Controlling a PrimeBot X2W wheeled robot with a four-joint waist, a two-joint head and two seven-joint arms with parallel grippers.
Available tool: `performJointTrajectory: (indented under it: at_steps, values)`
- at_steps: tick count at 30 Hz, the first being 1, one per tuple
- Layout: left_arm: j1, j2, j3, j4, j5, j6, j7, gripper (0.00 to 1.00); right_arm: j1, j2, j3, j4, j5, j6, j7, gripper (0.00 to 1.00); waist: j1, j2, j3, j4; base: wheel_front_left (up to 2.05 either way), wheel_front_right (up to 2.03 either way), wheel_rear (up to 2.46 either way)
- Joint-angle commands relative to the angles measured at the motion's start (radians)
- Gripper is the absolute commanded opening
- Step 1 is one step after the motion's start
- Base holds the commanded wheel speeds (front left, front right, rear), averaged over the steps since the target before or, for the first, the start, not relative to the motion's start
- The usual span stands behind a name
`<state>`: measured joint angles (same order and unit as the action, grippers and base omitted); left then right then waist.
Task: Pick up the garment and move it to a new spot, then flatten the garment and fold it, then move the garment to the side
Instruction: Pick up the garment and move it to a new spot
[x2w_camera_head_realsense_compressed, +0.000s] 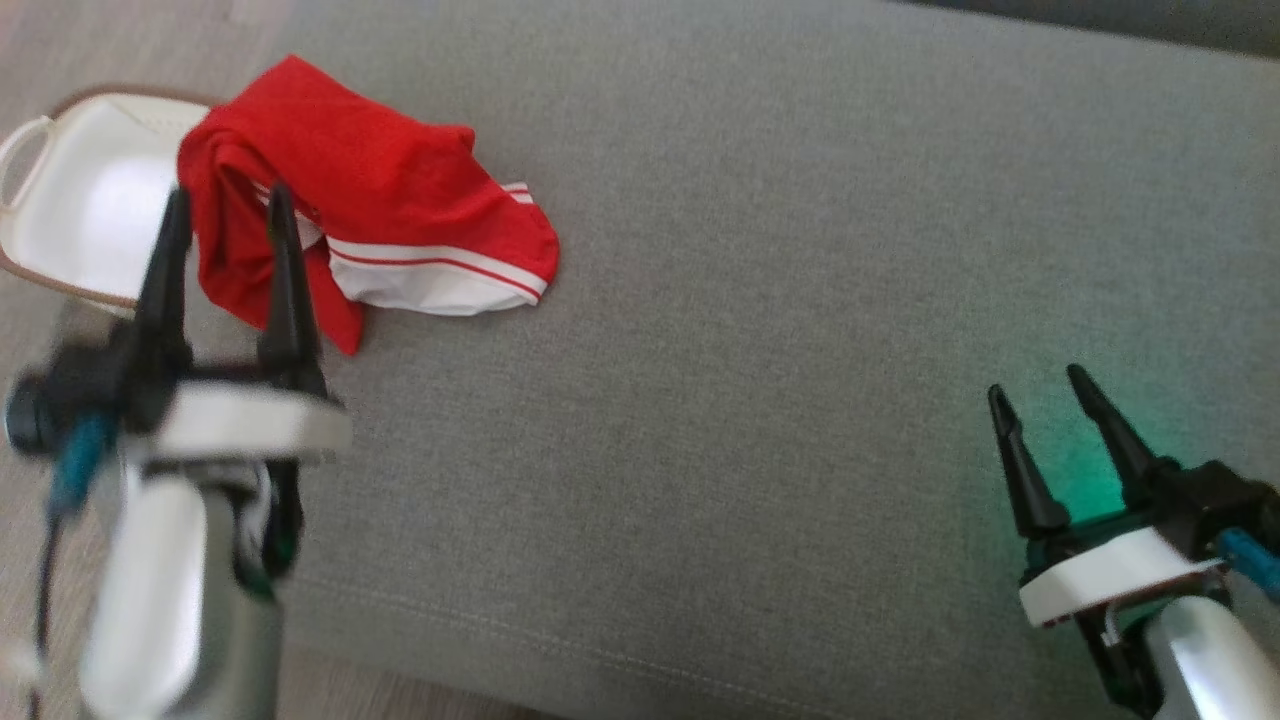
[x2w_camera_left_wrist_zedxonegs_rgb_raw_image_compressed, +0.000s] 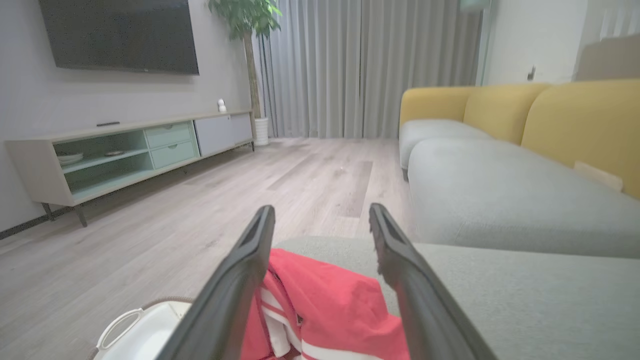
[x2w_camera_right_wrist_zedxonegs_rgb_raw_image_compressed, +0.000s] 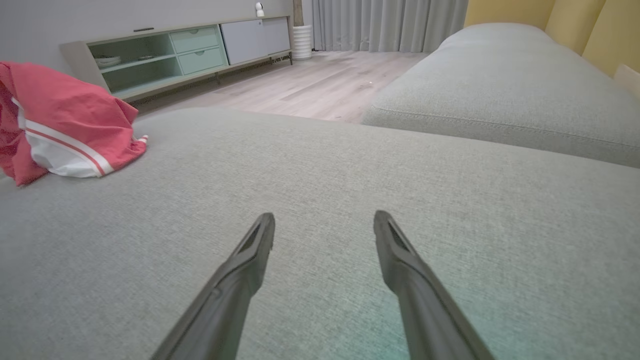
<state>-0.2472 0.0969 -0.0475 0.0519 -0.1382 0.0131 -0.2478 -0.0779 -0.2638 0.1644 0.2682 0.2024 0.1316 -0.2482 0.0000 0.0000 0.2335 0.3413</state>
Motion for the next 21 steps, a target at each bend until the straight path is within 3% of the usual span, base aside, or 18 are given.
performJointTrajectory:
  at_steps: [1, 4, 7, 14, 21]
  values:
    - [-0.108, 0.044, 0.044, 0.048, -0.009, -0.015, 0.042, 1.00, -0.029, -0.028, 0.012, -0.036, -0.004, -0.001, -0.014, 1.00, 0.0000, 0.0000, 0.035, -0.003, 0.00, 0.00, 0.00]
    - [-0.252, 0.073, 0.065, 0.245, -0.058, -0.042, 0.179, 1.00, -0.044, -0.046, 0.014, -0.042, -0.003, -0.001, -0.014, 1.00, 0.0000, 0.0000, 0.058, -0.011, 0.00, 0.00, 0.00]
    - [-0.365, 0.101, 0.096, 0.431, -0.104, -0.058, 0.238, 1.00, -0.061, -0.061, 0.021, -0.049, -0.003, -0.001, -0.014, 1.00, 0.0000, 0.0000, 0.085, -0.027, 0.00, 0.00, 0.00]
    - [-0.546, 0.123, 0.120, 0.768, -0.143, -0.076, 0.190, 1.00, -0.068, -0.106, 0.002, -0.070, -0.012, -0.001, -0.014, 1.00, 0.0000, 0.0000, 0.163, -0.051, 0.00, 0.00, 0.00]
    - [-0.655, 0.114, 0.096, 0.949, -0.143, -0.096, 0.133, 1.00, -0.057, -0.152, -0.038, -0.107, -0.013, -0.001, -0.014, 1.00, 0.0000, 0.0000, 0.232, -0.052, 0.00, 0.00, 0.00]
